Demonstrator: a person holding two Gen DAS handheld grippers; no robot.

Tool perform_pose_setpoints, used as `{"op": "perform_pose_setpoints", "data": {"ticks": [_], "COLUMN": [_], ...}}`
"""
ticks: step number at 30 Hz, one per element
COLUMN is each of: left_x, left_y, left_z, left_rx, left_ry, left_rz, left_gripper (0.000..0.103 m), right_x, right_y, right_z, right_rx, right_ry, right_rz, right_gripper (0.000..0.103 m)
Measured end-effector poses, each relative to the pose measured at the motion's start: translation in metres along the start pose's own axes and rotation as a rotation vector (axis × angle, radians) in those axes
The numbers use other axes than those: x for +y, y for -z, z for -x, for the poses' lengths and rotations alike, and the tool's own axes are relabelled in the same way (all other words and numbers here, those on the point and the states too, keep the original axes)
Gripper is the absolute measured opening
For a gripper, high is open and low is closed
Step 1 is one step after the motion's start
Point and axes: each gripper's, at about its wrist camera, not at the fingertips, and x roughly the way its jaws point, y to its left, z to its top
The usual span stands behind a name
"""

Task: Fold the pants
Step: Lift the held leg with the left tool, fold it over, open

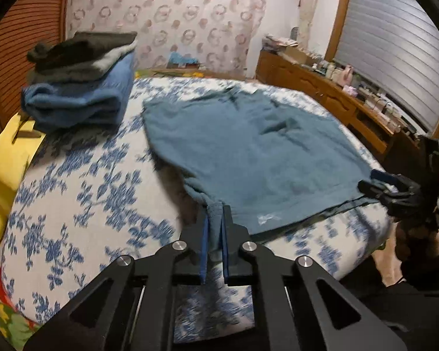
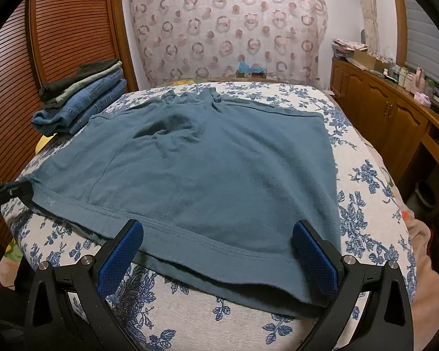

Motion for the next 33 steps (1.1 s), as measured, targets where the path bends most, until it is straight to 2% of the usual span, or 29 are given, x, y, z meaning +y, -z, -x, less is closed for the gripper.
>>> {"op": "perform_pose_setpoints", "data": {"ticks": [8,14,24,33], "left_x": [-0.042,-0.088,-0.126,-0.162], "left_y": [-0.045,-0.078,-0.097,-0.102], "left_z": [0.004,-0.008,-0.034,-0.058], "left_rx": [-0.052,-0.063,-0.024,0.006], "left_ry": [0.074,0.152,0.226,0.262], "left_rz": [-0.102,-0.207,-0.272,-0.317], "left_gripper": [0.008,0.008,0.008,0.008], "right_x": [-0.006,-0.011,-0.018,-0.025], "right_y": [-0.004,-0.005,-0.003,0.005], "right_z": [0.008,0.019,0.029,0.036], "right_rx": [-0.021,-0.050,-0.073,-0.087], "right_ry": [-0.021,-0.011,0.004,0.035], "right_rz": [0.001,-0.006,-0.025,-0.054], "right_gripper": [0.089,0.086,0.074,0.074]}}
